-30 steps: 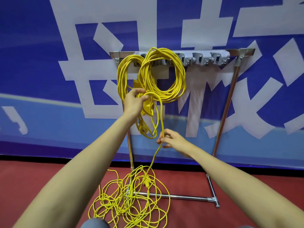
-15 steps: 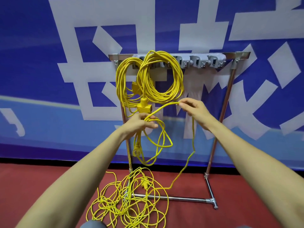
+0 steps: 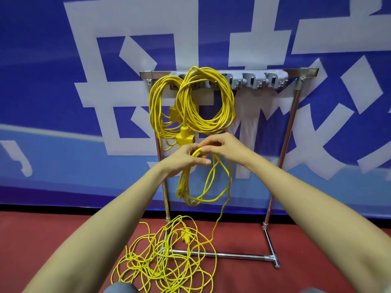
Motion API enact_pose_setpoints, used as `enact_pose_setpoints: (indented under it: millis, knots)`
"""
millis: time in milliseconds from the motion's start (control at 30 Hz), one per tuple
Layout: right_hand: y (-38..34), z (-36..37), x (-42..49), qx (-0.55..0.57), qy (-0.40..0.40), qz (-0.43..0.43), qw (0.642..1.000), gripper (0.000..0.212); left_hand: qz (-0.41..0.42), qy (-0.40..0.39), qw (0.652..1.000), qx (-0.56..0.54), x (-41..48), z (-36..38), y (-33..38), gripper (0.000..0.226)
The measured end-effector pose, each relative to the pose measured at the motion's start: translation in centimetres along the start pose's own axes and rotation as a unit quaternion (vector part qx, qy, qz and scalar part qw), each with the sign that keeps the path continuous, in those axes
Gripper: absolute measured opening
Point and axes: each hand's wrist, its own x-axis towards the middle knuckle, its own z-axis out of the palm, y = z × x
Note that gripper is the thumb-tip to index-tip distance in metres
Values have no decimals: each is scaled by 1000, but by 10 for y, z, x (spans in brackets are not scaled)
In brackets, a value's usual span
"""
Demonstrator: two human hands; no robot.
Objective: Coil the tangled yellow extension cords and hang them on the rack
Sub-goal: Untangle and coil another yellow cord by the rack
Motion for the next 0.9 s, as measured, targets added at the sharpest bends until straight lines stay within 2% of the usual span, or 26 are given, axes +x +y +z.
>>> enact_pose_setpoints:
  millis: [100, 167, 267, 400, 500, 567, 667, 733, 800, 900]
  knots:
    - [-5, 4, 4, 50, 25, 29, 998, 26, 13, 30, 999, -8, 0, -4, 1, 24]
    - [-3, 4, 3, 44, 24, 34, 998, 29, 19, 44, 998, -34, -1, -8, 3, 27]
    - [4, 2, -3, -16, 15, 23, 1000, 29, 29, 64, 993, -98, -1, -12, 5, 21]
    - [15, 9, -6, -123, 102, 25, 987, 38, 47, 73, 992, -90, -1, -11, 8, 17]
    - [35, 16, -8, -186, 154, 124, 962, 56, 64, 97, 987, -112, 0, -13, 15, 16]
    - [48, 19, -11, -167, 166, 201, 951, 68, 74, 94, 986, -112, -1, -15, 17, 16]
    - [59, 26, -10, -79, 153, 260, 950, 81, 92, 85, 985, -121, -1, -12, 24, 16]
    - [62, 29, -8, 70, 160, 268, 947, 71, 103, 92, 979, -148, 0, -11, 31, 16]
    - [63, 30, -8, 203, 158, 249, 934, 42, 109, 98, 974, -171, -1, -14, 37, 16]
    - [66, 27, -10, 245, 133, 245, 928, 16, 110, 105, 974, -168, 0, -23, 35, 17]
